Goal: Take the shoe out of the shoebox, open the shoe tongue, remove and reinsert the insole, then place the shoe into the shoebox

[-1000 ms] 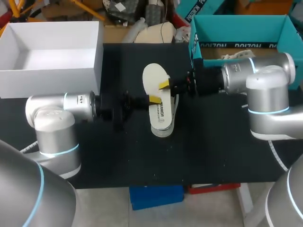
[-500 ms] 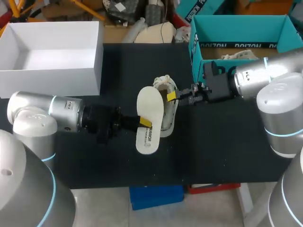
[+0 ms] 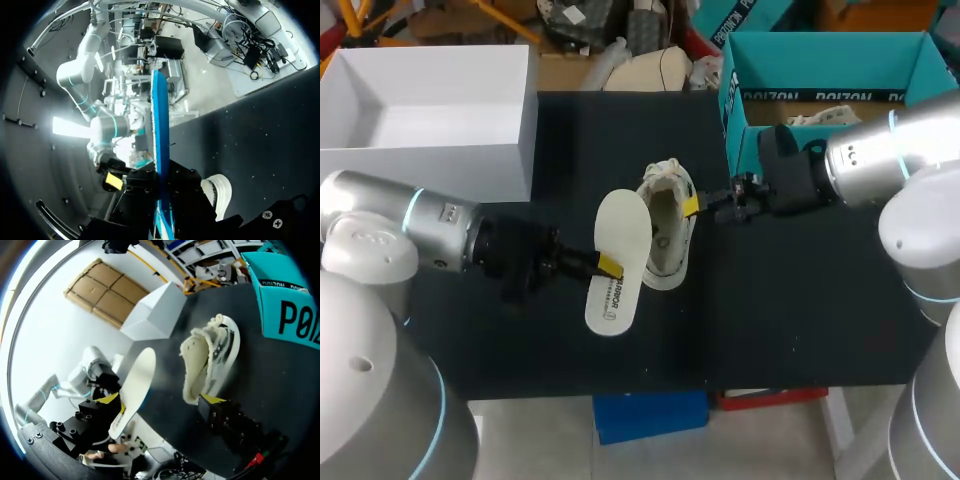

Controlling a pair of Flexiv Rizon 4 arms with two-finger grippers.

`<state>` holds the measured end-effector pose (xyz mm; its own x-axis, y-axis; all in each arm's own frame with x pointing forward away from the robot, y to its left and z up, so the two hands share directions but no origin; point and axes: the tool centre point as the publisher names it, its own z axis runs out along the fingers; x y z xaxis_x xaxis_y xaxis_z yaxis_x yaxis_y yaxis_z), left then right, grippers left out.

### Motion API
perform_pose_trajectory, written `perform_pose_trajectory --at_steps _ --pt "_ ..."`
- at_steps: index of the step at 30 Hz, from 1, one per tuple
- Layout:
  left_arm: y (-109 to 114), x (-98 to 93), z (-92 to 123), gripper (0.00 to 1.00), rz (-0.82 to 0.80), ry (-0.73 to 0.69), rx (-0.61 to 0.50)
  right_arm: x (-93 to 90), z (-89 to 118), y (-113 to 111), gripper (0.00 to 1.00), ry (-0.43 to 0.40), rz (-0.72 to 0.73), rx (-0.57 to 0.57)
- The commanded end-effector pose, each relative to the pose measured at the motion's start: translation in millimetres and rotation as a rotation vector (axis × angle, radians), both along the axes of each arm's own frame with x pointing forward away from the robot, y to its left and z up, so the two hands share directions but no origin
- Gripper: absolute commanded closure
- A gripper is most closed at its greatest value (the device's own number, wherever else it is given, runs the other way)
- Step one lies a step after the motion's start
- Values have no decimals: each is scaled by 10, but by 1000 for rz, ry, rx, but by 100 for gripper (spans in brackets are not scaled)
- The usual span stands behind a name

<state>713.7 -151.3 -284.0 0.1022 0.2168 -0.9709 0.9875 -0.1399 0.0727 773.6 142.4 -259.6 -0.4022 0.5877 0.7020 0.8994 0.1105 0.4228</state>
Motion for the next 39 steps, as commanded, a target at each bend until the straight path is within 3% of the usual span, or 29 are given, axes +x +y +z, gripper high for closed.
perform_pose_trajectory --at_steps 1,4,9,14,22,31,39 --pt "-2 -7 7 100 -1 -1 5 2 -1 11 0 1 0 -1" --pt "95 -93 -71 100 -62 39 55 -53 2 -11 0 -21 25 -74" --pt "169 -186 -168 100 -90 150 49 -244 -51 -66 0 -43 17 -159" --pt "148 -318 -213 100 -131 240 50 -459 -118 -141 0 -69 2 -171" --pt "117 -441 -230 100 -199 318 154 -671 -146 -259 0 -106 -6 -187" --pt "63 -324 -114 100 -249 352 286 -671 -146 -259 0 -106 -6 -187" --pt "-65 -172 -196 100 -322 348 433 -671 -146 -259 0 -106 -6 -187"
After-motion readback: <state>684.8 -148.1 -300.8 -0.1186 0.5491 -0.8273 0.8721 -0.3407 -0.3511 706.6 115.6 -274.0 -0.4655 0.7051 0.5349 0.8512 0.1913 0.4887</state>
